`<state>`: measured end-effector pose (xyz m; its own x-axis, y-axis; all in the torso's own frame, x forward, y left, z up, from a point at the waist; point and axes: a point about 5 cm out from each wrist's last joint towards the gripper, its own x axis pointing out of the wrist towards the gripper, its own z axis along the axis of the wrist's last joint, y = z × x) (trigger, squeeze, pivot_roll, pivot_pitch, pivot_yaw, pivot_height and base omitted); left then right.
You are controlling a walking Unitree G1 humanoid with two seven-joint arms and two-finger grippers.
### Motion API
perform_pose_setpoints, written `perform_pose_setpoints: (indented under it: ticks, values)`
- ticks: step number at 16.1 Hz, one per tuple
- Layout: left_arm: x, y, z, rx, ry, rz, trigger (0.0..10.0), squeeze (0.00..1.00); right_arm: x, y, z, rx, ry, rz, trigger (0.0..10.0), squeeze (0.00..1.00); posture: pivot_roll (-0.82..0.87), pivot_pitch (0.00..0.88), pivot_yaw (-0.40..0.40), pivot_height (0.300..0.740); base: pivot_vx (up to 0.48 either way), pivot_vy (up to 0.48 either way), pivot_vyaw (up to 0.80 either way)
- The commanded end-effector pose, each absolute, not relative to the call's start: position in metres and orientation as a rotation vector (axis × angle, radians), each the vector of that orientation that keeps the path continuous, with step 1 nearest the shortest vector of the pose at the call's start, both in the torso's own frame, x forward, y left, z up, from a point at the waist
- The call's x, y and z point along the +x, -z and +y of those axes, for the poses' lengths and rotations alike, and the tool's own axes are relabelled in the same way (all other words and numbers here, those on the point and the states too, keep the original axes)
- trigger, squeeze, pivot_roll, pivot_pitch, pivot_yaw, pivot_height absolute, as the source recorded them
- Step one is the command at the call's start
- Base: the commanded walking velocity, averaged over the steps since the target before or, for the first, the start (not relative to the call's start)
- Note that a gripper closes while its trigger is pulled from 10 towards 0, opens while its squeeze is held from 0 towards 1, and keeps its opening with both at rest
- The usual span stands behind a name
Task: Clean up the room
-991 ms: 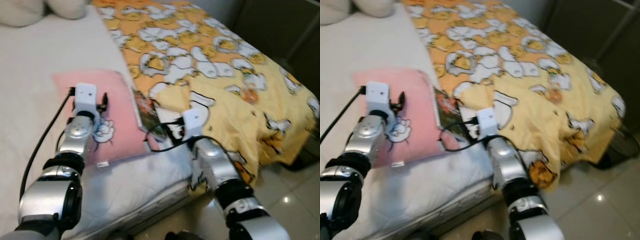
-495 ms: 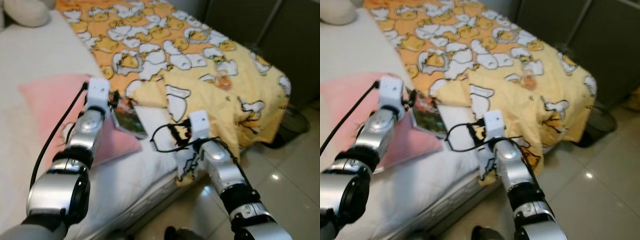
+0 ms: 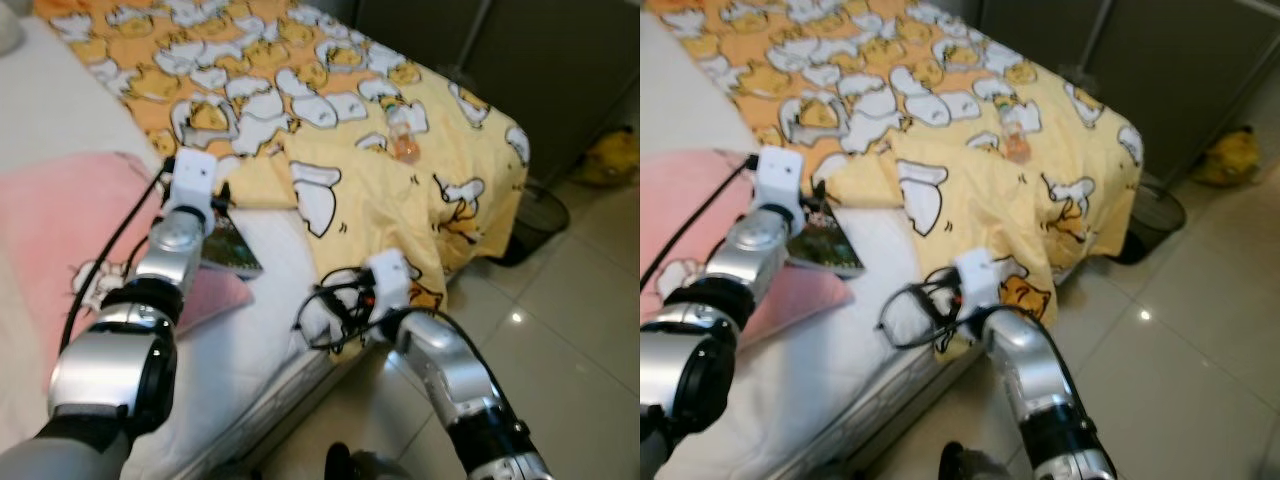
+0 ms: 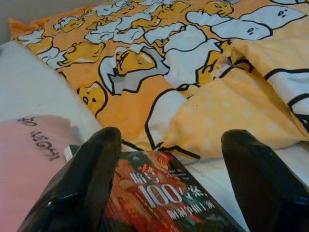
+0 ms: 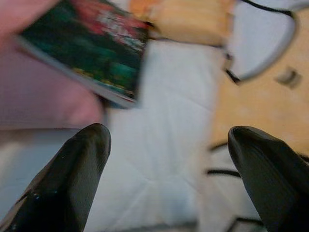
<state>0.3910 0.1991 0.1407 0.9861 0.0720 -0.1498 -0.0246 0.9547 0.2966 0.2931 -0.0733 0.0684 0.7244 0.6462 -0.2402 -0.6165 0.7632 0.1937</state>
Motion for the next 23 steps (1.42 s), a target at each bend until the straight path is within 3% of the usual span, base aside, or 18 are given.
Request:
perform_pose_setpoints:
  ticks: [1, 4, 6, 14, 23]
  values:
    - [0.392, -0.143, 0.199, 0.314, -0.056, 0.158, 10.0, 0.00, 0.295, -0.073, -0.080, 0.097, -0.713, 0.302, 10.0, 0.00, -0.05, 0.050, -0.049, 0.732, 0.000, 0.000, 0.00]
    - [0.394, -0.154, 0.205, 0.371, -0.068, 0.129, 10.0, 0.00, 0.293, -0.077, -0.081, 0.065, -0.815, 0.333, 10.0, 0.00, -0.04, 0.042, -0.051, 0.732, 0.000, 0.000, 0.00]
    - [0.392, -0.144, 0.207, 0.379, -0.044, 0.230, 10.0, 0.00, 0.287, -0.077, -0.082, 0.043, -0.877, 0.364, 10.0, 0.00, -0.03, 0.043, -0.053, 0.732, 0.000, 0.000, 0.00]
    - [0.390, -0.129, 0.198, 0.126, -0.020, 0.339, 10.0, 0.00, 0.280, -0.072, -0.089, -0.028, -0.917, 0.411, 10.0, 0.00, -0.05, 0.060, -0.047, 0.732, 0.000, 0.000, 0.00]
    - [0.383, -0.108, 0.177, 0.228, 0.057, 0.444, 10.0, 0.00, 0.276, -0.072, -0.089, -0.036, -0.930, 0.420, 10.0, 0.00, -0.06, 0.067, -0.042, 0.732, 0.000, 0.000, 0.00]
